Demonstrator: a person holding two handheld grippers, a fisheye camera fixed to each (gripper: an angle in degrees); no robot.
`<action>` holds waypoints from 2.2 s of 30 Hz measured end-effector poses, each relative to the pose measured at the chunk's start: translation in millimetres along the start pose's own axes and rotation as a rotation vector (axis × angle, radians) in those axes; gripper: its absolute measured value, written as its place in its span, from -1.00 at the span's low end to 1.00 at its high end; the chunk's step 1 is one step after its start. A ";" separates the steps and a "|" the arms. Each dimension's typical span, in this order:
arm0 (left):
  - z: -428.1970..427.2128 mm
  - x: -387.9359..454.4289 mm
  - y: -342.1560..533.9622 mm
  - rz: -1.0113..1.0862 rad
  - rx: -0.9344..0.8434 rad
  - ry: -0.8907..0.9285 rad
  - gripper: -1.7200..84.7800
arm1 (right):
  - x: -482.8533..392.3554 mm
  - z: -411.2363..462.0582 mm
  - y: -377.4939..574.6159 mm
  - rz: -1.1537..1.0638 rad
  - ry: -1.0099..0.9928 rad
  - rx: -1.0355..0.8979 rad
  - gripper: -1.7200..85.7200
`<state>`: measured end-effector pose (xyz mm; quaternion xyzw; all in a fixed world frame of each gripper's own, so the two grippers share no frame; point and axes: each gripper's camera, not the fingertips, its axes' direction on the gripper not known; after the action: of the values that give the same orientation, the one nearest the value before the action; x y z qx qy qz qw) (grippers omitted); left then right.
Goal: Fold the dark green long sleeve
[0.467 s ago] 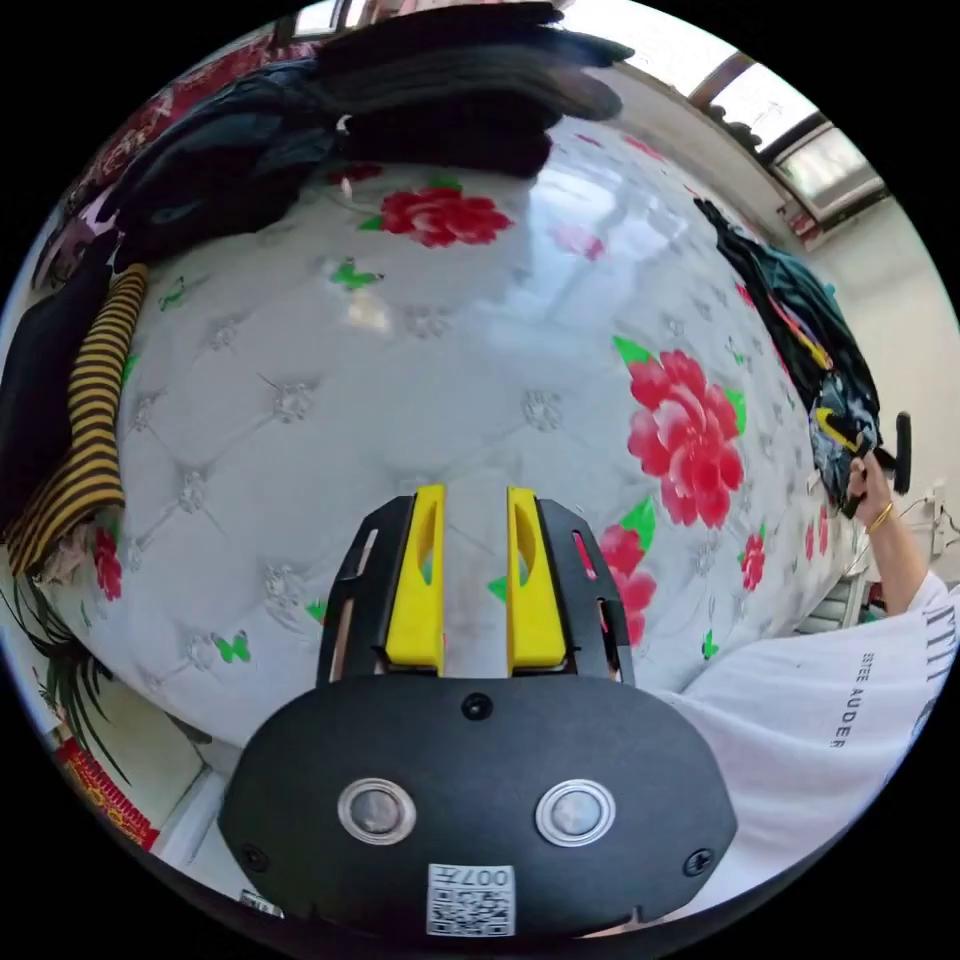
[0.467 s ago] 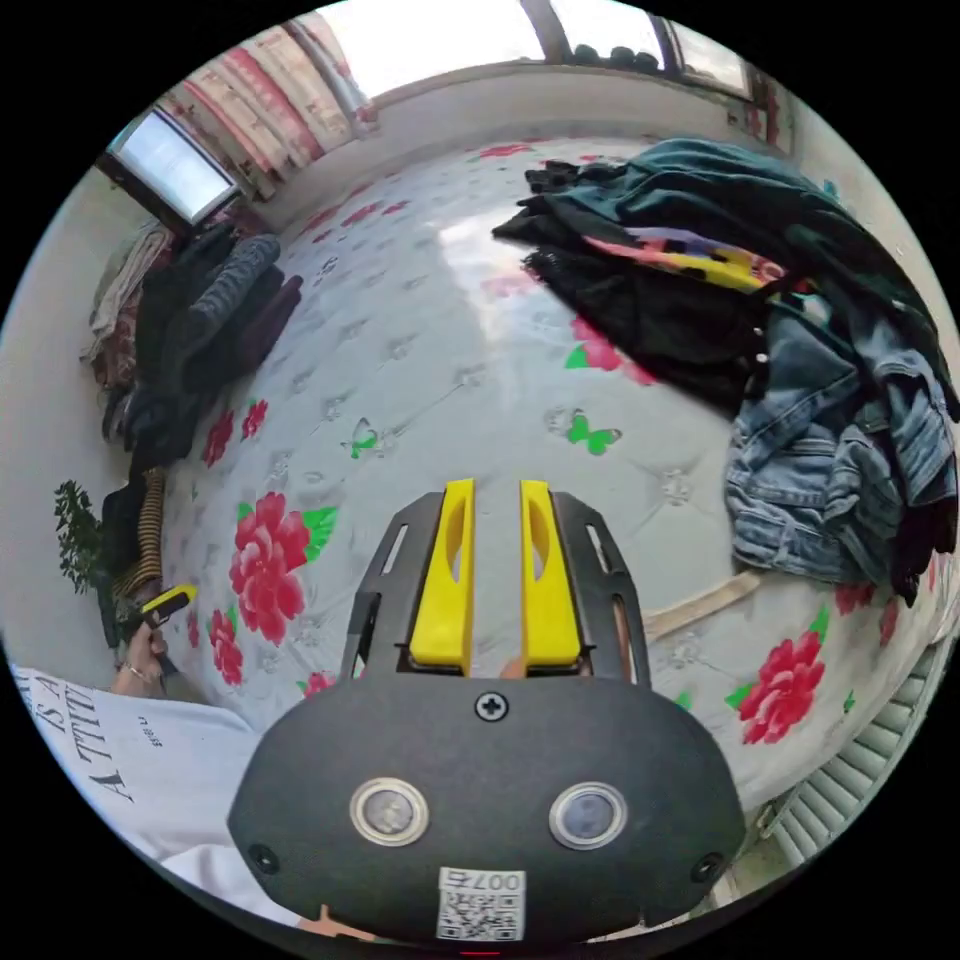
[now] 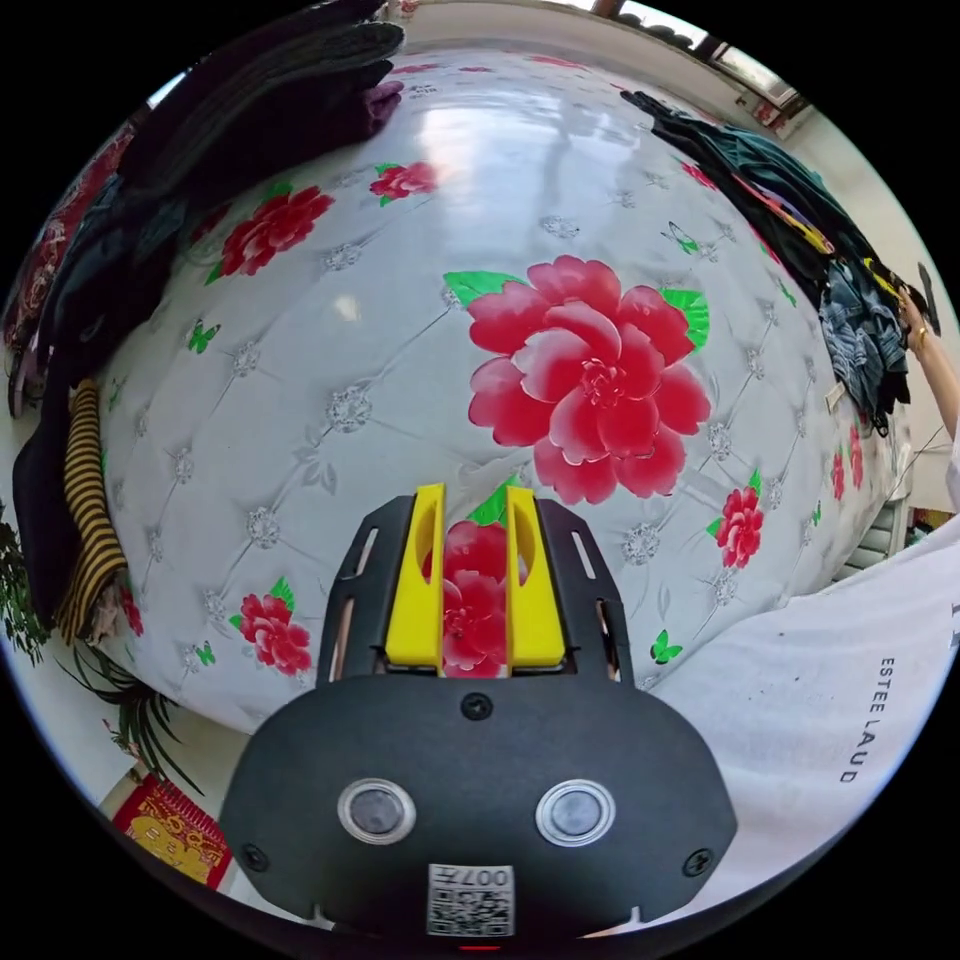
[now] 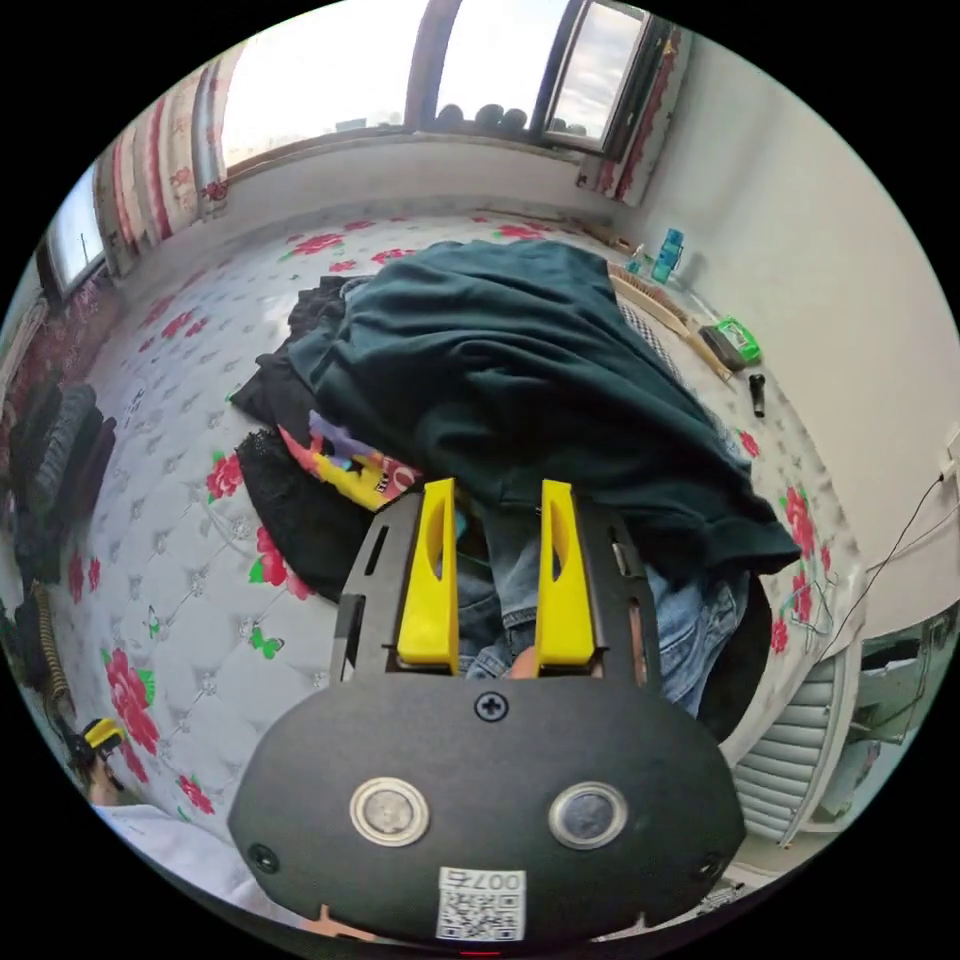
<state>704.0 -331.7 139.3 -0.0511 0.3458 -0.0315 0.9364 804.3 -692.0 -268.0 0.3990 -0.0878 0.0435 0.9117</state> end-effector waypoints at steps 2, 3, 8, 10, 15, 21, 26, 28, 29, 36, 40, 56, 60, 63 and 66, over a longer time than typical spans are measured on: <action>-2.2 5.4 2.5 0.019 0.010 -0.013 -0.81 | 12.3 43.6 -10.6 0.117 -0.065 -0.174 -0.87; -2.7 5.6 3.6 0.017 0.012 -0.009 -0.82 | 16.5 47.9 -9.5 0.161 -0.070 -0.180 -0.89; -11.4 5.7 17.0 0.005 0.044 0.057 -0.83 | 9.2 12.5 31.1 0.092 -0.402 -0.045 -0.95; -17.1 8.3 22.8 0.038 0.077 0.075 -0.83 | -22.0 -8.4 60.1 -0.021 -0.503 -0.027 -0.96; -32.3 6.9 44.0 0.128 0.167 0.149 -0.80 | -135.9 -64.0 170.9 -0.204 -0.594 0.002 -0.96; -66.5 -24.5 111.1 0.217 0.344 0.238 -0.74 | -289.1 -134.4 261.8 -0.408 -0.961 -0.098 -0.96; -96.2 -72.6 204.8 0.293 0.493 0.213 -0.66 | -463.7 -193.7 373.1 -0.870 -1.326 -0.435 -0.94; -93.4 -92.6 232.1 0.267 0.475 0.173 -0.65 | -492.8 -215.8 394.3 -1.002 -1.275 -0.439 -0.93; -88.6 -108.6 247.6 0.220 0.456 0.166 -0.66 | -501.1 -227.1 399.7 -1.055 -1.224 -0.431 -0.92; -87.4 -184.0 321.8 -0.028 0.472 0.153 -0.67 | -431.0 -230.1 392.2 -0.734 -1.020 -0.260 -0.87; -88.9 -193.2 340.7 0.016 0.445 0.140 -0.66 | -363.0 -222.7 408.0 -0.578 -0.799 -0.244 -0.86; -111.1 -114.1 376.7 0.447 0.478 -0.043 -0.70 | -359.1 -189.5 387.8 -0.355 -0.663 -0.409 -0.82; -81.5 -100.7 352.7 0.393 0.385 -0.062 -0.88 | -340.8 -182.9 376.7 -0.230 -0.750 -0.445 -0.90; -86.5 -112.7 350.1 0.280 0.374 0.023 -0.95 | -305.3 -193.5 369.6 -0.120 -0.961 -0.431 -0.94; -125.9 -147.7 374.5 0.106 0.499 0.149 -0.97 | -249.8 -241.5 365.4 -0.025 -1.183 -0.240 -0.96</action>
<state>518.9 44.7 95.4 0.2021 0.3975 -0.0703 0.8923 535.1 -269.1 -214.5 0.2507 -0.5798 -0.2069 0.7471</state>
